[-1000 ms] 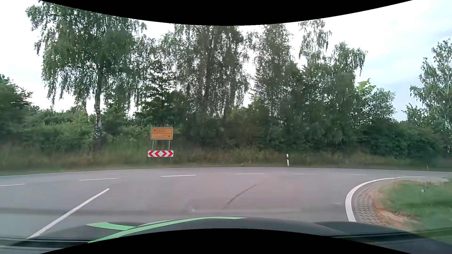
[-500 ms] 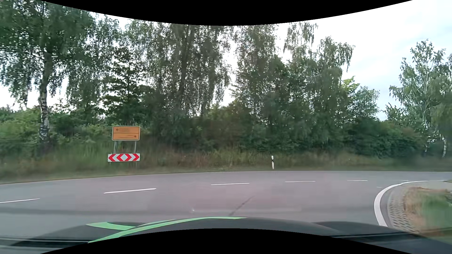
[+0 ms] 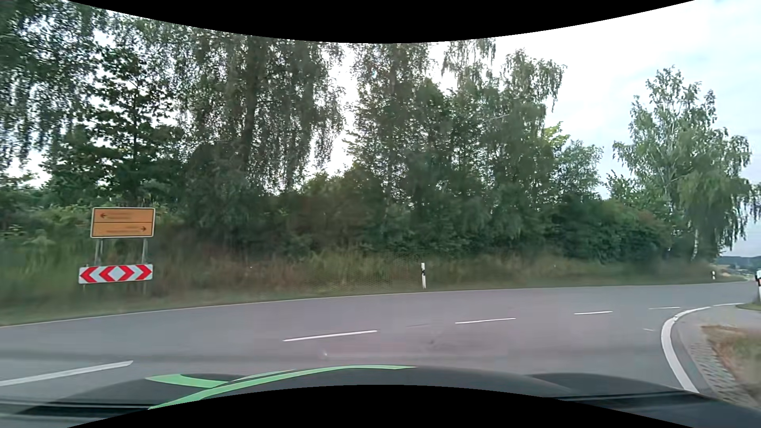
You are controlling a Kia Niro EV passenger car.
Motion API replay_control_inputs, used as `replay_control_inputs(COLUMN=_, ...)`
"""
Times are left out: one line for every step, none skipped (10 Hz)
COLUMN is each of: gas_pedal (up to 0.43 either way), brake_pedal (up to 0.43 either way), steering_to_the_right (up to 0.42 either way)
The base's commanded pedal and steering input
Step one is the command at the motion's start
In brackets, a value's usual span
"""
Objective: Follow the waypoints while adhering to traffic rules and regulations
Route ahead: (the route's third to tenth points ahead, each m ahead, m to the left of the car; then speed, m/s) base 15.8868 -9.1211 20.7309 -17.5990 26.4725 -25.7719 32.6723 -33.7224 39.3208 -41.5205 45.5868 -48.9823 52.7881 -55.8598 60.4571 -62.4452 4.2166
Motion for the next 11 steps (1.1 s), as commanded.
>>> replay_control_inputs(gas_pedal=0.157, brake_pedal=0.0, steering_to_the_right=0.266)
replay_control_inputs(gas_pedal=0.157, brake_pedal=0.0, steering_to_the_right=0.277)
replay_control_inputs(gas_pedal=0.157, brake_pedal=0.0, steering_to_the_right=0.284)
replay_control_inputs(gas_pedal=0.157, brake_pedal=0.0, steering_to_the_right=0.288)
replay_control_inputs(gas_pedal=0.157, brake_pedal=0.0, steering_to_the_right=0.295)
replay_control_inputs(gas_pedal=0.157, brake_pedal=0.0, steering_to_the_right=0.305)
replay_control_inputs(gas_pedal=0.157, brake_pedal=0.0, steering_to_the_right=0.312)
replay_control_inputs(gas_pedal=0.157, brake_pedal=0.0, steering_to_the_right=0.32)
replay_control_inputs(gas_pedal=0.157, brake_pedal=0.0, steering_to_the_right=0.33)
replay_control_inputs(gas_pedal=0.157, brake_pedal=0.0, steering_to_the_right=0.338)
replay_control_inputs(gas_pedal=0.157, brake_pedal=0.0, steering_to_the_right=0.342)
